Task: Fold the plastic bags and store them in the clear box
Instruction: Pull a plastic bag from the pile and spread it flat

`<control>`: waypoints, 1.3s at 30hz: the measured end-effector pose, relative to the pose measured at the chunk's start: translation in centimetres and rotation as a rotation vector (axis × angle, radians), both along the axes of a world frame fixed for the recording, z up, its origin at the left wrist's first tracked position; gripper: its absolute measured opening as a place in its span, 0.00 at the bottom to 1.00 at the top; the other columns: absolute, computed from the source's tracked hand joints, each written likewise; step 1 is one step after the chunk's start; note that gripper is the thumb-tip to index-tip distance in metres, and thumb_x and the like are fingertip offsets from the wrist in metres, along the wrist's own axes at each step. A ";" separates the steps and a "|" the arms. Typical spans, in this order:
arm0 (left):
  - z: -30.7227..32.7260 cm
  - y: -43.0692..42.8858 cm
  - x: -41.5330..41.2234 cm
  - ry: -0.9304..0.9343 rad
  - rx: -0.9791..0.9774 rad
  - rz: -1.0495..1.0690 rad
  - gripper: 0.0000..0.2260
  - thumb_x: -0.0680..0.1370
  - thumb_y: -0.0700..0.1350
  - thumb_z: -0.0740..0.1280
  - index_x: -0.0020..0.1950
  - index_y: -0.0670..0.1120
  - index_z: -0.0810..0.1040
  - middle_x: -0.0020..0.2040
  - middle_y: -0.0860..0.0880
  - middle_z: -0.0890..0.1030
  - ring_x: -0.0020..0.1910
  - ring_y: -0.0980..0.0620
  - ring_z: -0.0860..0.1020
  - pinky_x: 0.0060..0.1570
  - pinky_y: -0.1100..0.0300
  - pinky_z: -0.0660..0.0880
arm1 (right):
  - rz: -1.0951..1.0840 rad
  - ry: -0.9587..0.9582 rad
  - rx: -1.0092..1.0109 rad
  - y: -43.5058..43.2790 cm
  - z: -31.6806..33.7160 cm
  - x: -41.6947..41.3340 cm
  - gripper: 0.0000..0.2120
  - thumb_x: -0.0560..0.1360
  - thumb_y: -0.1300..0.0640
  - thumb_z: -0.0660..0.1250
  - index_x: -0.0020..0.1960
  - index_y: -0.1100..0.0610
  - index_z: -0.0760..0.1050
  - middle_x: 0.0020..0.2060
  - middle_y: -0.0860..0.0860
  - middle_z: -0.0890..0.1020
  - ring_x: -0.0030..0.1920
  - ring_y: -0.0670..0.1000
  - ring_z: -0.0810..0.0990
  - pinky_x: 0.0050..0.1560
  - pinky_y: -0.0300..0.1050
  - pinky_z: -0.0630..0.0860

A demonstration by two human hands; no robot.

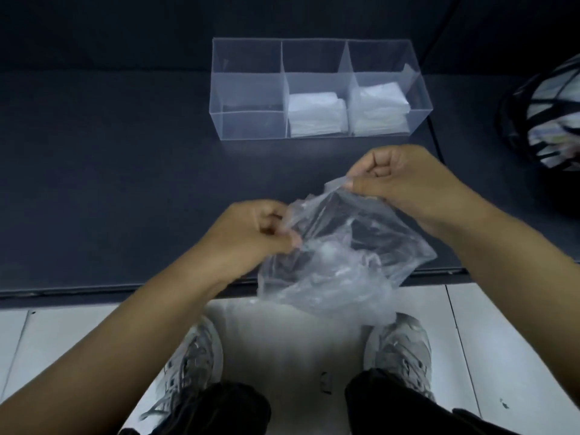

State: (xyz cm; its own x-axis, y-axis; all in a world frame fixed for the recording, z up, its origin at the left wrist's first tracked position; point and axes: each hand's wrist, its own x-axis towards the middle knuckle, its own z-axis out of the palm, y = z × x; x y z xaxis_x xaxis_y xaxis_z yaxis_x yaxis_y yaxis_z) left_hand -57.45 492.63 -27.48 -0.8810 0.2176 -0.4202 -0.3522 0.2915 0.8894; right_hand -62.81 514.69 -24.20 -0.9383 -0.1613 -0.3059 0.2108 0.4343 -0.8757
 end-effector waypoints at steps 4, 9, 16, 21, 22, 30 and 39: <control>-0.8 -2.0 -1.2 -0.003 0.046 0.251 0.05 0.75 0.37 0.70 0.44 0.46 0.83 0.35 0.50 0.84 0.35 0.58 0.81 0.41 0.68 0.78 | -0.095 -0.066 0.011 2.9 -0.4 -1.9 0.01 0.71 0.56 0.73 0.42 0.53 0.82 0.33 0.47 0.81 0.31 0.42 0.74 0.33 0.34 0.71; -0.5 -1.6 -1.3 -0.008 0.125 0.448 0.05 0.77 0.39 0.67 0.44 0.46 0.81 0.32 0.52 0.83 0.32 0.56 0.78 0.39 0.63 0.76 | -0.133 0.500 0.204 2.4 0.3 1.1 0.17 0.72 0.44 0.69 0.59 0.44 0.73 0.56 0.49 0.75 0.52 0.40 0.75 0.53 0.31 0.70; 2.7 0.7 -0.3 0.100 0.546 0.114 0.17 0.73 0.53 0.68 0.56 0.45 0.82 0.52 0.44 0.84 0.52 0.48 0.82 0.50 0.60 0.77 | 0.052 0.176 0.120 -4.3 -2.6 7.0 0.17 0.71 0.50 0.73 0.58 0.49 0.73 0.54 0.43 0.79 0.53 0.43 0.78 0.51 0.41 0.76; 0.8 -1.0 -0.4 0.285 0.027 -0.004 0.38 0.62 0.63 0.75 0.70 0.65 0.66 0.69 0.66 0.69 0.69 0.67 0.65 0.65 0.68 0.64 | -0.183 -0.192 -0.571 -2.4 -1.7 4.0 0.13 0.73 0.53 0.68 0.51 0.61 0.80 0.46 0.57 0.85 0.47 0.55 0.84 0.45 0.46 0.81; 0.4 -1.2 -0.3 0.271 0.014 -0.102 0.43 0.60 0.63 0.76 0.72 0.68 0.61 0.72 0.67 0.63 0.71 0.68 0.61 0.67 0.66 0.61 | -0.180 -0.246 -0.651 -2.3 -1.6 3.7 0.13 0.72 0.53 0.68 0.51 0.61 0.80 0.46 0.57 0.85 0.47 0.55 0.84 0.45 0.45 0.81; 0.6 -0.2 -0.2 0.372 0.110 0.022 0.10 0.67 0.50 0.74 0.46 0.50 0.82 0.64 0.58 0.76 0.64 0.63 0.72 0.66 0.67 0.65 | -0.239 -0.557 -0.731 -1.7 -1.4 2.6 0.24 0.70 0.47 0.70 0.58 0.63 0.77 0.56 0.62 0.81 0.55 0.61 0.80 0.62 0.58 0.74; 1.3 0.8 -0.2 0.307 0.291 0.189 0.07 0.72 0.48 0.67 0.41 0.45 0.75 0.35 0.55 0.77 0.36 0.60 0.75 0.41 0.70 0.74 | -0.083 0.224 -0.102 1.5 2.2 2.1 0.31 0.65 0.26 0.63 0.66 0.33 0.67 0.63 0.29 0.72 0.64 0.31 0.68 0.60 0.36 0.65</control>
State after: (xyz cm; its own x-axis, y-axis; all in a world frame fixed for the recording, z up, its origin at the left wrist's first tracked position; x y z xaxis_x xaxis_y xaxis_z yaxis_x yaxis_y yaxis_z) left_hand -57.67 493.41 -26.23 -0.9906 0.1114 -0.0792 -0.0830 -0.0299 0.9961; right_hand -60.71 516.22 -22.00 -0.9921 -0.1002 -0.0754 0.0382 0.3307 -0.9430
